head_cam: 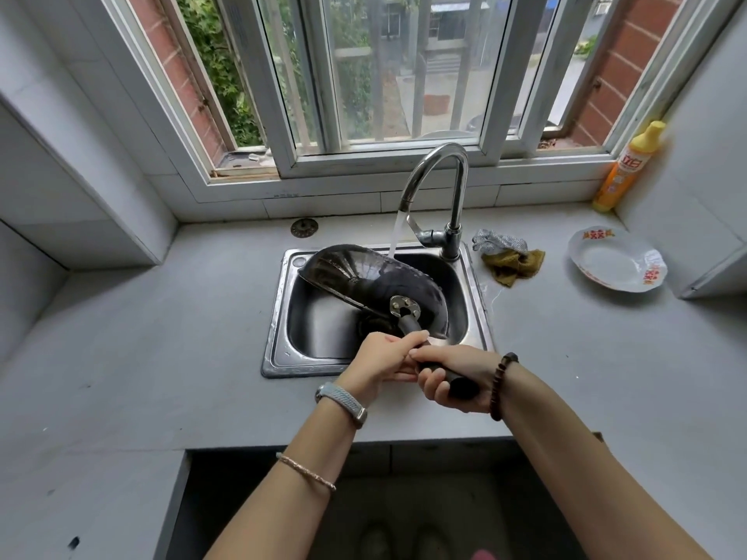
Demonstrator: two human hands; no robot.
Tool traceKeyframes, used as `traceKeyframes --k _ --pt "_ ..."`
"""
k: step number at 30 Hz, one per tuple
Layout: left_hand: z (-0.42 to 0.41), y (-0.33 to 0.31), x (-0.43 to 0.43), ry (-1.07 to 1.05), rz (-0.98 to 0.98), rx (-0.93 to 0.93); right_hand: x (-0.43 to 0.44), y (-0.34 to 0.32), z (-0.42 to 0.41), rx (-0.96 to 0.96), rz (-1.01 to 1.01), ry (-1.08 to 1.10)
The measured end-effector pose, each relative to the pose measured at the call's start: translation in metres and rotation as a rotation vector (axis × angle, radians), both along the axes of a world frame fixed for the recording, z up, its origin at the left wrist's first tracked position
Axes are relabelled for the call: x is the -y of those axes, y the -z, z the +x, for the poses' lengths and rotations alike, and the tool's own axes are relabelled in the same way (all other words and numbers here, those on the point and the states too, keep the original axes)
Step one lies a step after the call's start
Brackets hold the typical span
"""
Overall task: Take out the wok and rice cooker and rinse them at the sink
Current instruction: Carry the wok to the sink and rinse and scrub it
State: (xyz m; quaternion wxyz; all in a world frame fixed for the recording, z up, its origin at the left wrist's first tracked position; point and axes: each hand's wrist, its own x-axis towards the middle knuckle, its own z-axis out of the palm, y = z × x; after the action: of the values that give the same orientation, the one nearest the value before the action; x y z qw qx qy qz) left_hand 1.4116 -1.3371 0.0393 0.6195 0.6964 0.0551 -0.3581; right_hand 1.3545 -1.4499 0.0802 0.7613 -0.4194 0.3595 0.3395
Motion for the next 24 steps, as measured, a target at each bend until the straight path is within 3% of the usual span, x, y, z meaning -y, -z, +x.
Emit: traceKeyframes --k 7,15,24 --pt "-0.008 0.007 -0.022 -0.053 -0.011 -0.017 -0.027 0.007 -0.005 0.105 -0.013 0.036" --pt "-0.01 0.006 -0.033 -0.137 -0.056 -0.044 -0.042 0.013 -0.018 0.164 0.445 0.336" --pt "-0.002 0.0 -0.036 -0.216 -0.116 -0.135 -0.06 0.011 -0.02 0.282 0.559 0.404"
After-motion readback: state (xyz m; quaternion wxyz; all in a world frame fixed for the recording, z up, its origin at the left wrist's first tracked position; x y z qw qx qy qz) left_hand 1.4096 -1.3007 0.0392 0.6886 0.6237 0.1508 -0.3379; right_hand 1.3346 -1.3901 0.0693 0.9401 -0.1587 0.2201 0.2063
